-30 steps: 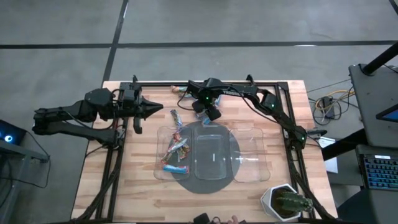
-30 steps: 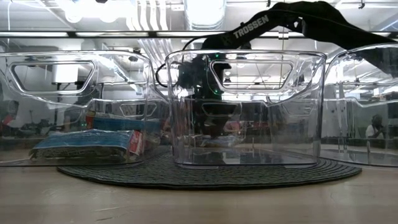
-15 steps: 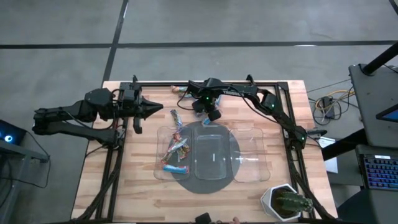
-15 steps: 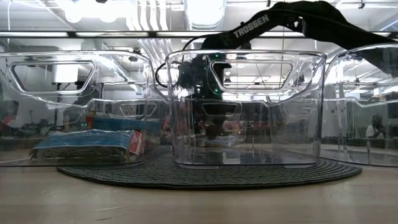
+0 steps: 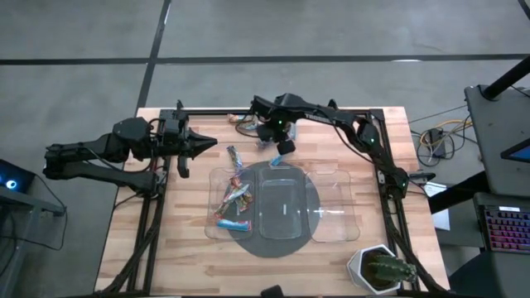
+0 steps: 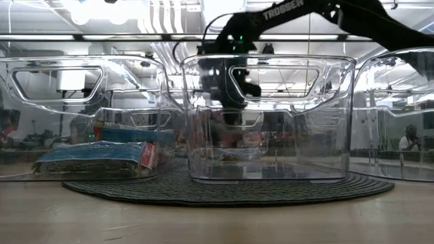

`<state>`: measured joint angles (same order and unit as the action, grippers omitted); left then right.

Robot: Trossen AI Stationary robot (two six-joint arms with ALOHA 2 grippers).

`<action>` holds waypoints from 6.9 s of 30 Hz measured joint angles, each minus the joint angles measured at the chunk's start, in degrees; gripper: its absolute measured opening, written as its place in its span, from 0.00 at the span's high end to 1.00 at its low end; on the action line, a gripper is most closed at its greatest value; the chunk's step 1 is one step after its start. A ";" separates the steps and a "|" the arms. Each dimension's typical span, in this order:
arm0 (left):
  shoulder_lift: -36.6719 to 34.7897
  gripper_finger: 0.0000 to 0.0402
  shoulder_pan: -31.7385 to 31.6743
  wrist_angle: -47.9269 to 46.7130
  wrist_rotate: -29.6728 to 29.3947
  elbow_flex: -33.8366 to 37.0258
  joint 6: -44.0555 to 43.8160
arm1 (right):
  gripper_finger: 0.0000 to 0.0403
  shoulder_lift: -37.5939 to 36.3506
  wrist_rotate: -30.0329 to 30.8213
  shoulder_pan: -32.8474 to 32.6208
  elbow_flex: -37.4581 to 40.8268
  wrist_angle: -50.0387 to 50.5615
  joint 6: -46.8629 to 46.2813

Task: Pick and place Granola Bars by type
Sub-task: Put the blue granola bar into the middle transparent bin

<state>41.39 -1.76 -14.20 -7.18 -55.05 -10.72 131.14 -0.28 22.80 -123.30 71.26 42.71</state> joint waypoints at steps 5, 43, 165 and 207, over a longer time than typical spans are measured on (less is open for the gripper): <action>0.00 1.00 -0.01 -0.02 0.00 0.00 0.04 | 0.93 -4.51 -0.22 -0.97 -1.25 1.75 -1.92; 0.00 1.00 -0.02 -0.02 0.00 0.00 0.04 | 0.93 -20.08 -7.69 -23.55 7.34 4.53 -42.70; 36.52 0.60 -11.01 -67.82 -13.88 -43.93 16.65 | 0.98 -83.21 3.30 -17.13 50.78 -32.51 -52.84; 40.22 0.60 -35.51 -55.59 7.48 -36.90 55.18 | 0.98 -82.70 3.28 -17.15 51.86 -32.58 -55.84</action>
<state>81.60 -37.27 -69.78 0.30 -91.95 44.46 48.45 3.01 5.65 -71.44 38.68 -13.13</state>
